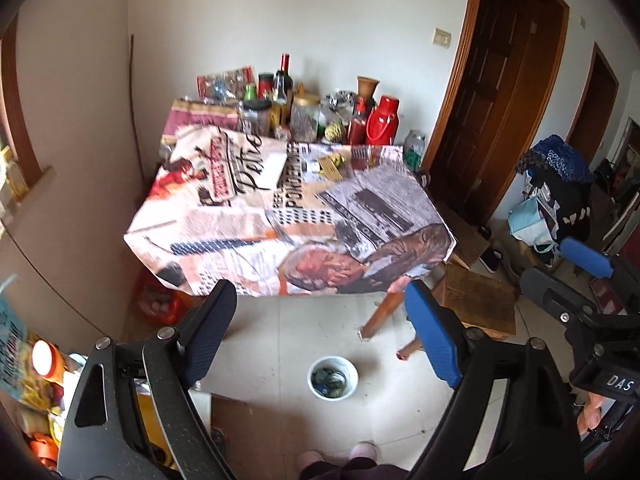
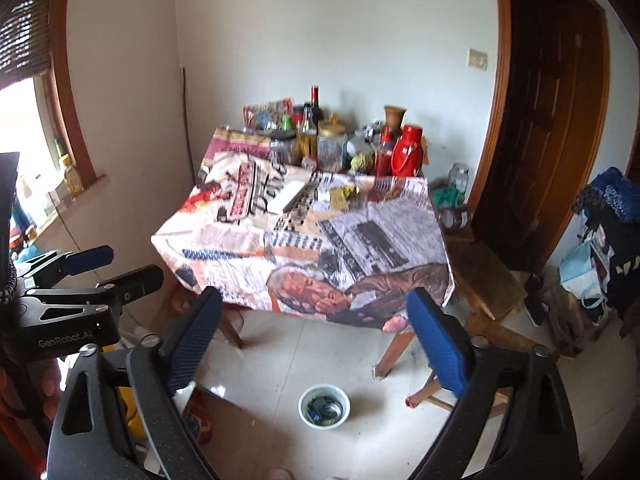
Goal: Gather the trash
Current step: 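Raise both tools and move them back over the table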
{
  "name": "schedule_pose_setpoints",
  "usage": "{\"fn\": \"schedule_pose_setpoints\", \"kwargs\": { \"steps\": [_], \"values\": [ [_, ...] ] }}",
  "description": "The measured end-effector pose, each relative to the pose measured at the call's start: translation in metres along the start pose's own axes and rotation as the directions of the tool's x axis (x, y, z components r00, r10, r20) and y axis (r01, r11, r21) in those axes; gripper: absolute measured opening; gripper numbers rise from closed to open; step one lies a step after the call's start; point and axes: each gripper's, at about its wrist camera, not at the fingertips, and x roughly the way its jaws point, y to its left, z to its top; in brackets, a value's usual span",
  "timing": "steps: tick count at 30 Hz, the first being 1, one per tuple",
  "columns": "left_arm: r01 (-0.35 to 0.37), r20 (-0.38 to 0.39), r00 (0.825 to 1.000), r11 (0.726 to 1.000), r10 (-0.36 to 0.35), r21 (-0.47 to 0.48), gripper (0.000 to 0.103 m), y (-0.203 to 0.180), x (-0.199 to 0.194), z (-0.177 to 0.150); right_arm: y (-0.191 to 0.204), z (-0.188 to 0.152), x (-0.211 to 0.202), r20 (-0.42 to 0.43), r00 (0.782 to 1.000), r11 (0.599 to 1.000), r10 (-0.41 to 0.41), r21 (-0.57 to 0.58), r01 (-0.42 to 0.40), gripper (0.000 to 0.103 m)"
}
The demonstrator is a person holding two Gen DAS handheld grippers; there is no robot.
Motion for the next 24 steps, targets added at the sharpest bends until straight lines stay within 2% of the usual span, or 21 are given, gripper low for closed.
{"fn": "schedule_pose_setpoints", "kwargs": {
  "steps": [4,12,16,24],
  "values": [
    [-0.015,0.034,0.999,1.0,0.014,0.02,0.092,0.006,-0.011,0.005,0.005,0.002,-0.007,0.031,0.999,1.0,-0.01,0.022,0.009,0.1],
    [-0.011,0.049,0.999,0.999,0.01,0.03,0.093,0.008,0.0,0.022,-0.003,0.017,-0.001,0.054,0.998,0.998,-0.029,0.06,0.026,0.1],
    [-0.016,0.048,0.999,1.0,0.015,0.018,0.093,0.005,0.017,0.036,-0.016,0.03,0.015,0.067,0.997,0.997,-0.031,0.071,0.026,0.1],
    [-0.043,0.061,0.997,0.999,0.044,-0.009,0.093,-0.014,0.071,0.093,-0.054,0.073,0.063,0.073,0.997,0.997,0.003,0.078,-0.009,0.1]
  ]
}}
